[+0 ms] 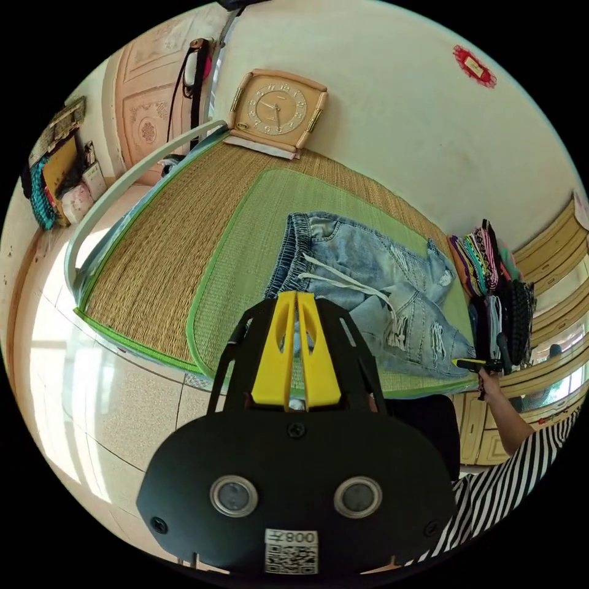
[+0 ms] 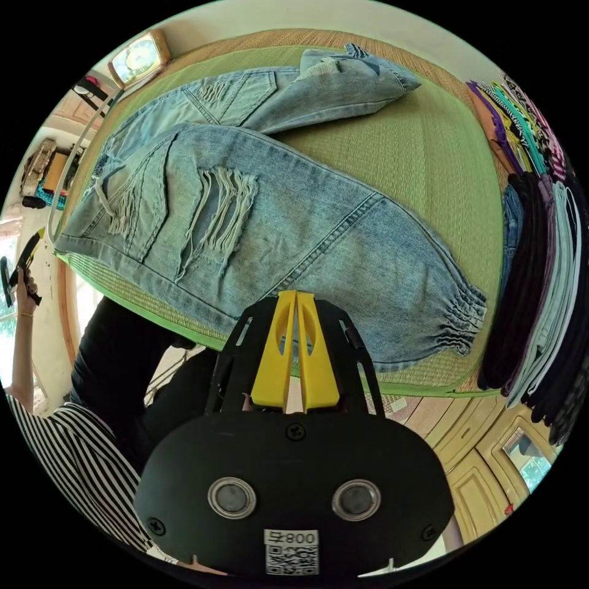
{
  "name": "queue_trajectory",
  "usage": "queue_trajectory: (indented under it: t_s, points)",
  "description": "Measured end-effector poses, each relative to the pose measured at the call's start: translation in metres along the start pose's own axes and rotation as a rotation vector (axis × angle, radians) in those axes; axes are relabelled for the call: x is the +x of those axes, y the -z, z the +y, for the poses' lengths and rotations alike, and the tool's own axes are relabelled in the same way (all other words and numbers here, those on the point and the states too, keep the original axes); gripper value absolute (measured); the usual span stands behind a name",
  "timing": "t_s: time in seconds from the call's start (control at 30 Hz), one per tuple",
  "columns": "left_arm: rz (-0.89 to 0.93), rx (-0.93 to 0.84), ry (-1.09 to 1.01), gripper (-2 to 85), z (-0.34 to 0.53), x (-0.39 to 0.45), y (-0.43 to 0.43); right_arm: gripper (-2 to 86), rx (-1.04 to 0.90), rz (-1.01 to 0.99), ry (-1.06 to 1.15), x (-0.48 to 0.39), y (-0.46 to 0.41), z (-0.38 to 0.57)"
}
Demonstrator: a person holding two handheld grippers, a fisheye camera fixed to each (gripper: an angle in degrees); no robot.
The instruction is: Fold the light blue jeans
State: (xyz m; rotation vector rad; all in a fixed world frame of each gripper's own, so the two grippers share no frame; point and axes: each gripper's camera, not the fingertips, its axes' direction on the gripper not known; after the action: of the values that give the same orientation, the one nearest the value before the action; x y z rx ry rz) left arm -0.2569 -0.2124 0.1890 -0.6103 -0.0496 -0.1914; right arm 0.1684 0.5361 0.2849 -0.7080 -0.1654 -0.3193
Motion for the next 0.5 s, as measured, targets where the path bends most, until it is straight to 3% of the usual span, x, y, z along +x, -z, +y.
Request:
queue_trajectory:
  t_s: [0.1,0.2,0.3,0.5]
  points:
    - [0.092,-0.011,-0.022,0.4,-0.009,0.011,-0.001,-0.2,-0.013,-0.032,0.004,0.016,0.000,0.009]
    - [0.221,-0.242,-0.071,0.2,-0.017,0.030,-0.045,0.0,-0.024,-0.047,-0.001,0.027,-0.001,0.015]
    - [0.017,-0.443,-0.247,0.2,-0.012,0.058,-0.075,0.0,-0.052,0.028,0.033,0.029,-0.002,0.022]
    - [-0.171,-0.374,-0.308,0.1,-0.030,0.069,-0.052,0.2,-0.053,-0.037,-0.016,0.052,-0.004,0.029]
